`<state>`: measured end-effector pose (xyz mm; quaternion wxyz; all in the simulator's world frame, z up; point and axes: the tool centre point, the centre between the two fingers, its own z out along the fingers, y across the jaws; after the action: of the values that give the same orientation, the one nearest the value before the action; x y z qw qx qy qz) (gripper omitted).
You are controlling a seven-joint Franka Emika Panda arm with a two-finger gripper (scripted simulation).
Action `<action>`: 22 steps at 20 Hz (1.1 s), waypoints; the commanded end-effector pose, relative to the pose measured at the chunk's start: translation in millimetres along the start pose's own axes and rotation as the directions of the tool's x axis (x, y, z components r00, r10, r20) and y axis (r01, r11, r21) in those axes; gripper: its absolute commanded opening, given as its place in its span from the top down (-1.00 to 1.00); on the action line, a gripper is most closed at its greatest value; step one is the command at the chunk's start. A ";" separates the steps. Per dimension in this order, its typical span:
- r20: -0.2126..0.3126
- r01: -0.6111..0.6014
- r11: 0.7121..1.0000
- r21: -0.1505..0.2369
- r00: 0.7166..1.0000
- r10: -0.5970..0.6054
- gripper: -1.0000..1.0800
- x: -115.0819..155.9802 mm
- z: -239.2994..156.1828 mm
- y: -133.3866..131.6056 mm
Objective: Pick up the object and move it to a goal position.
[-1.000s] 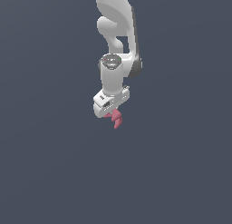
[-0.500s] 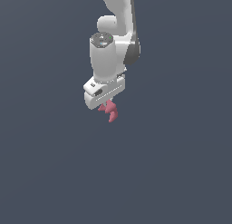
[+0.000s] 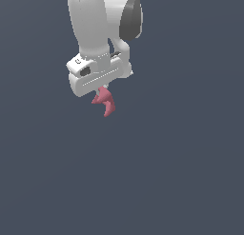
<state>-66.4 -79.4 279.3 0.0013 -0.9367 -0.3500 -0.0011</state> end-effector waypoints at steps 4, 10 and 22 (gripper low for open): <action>0.001 0.000 1.000 0.000 1.000 0.000 1.00 -12.2 -56.4 17.9; 0.002 -0.001 1.000 0.000 1.000 0.001 1.00 -24.0 -115.6 38.2; 0.003 -0.001 1.000 -0.002 1.000 0.001 1.00 -36.3 -185.4 64.2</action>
<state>-52.6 -150.2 458.7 0.0000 -0.9370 -0.3492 -0.0004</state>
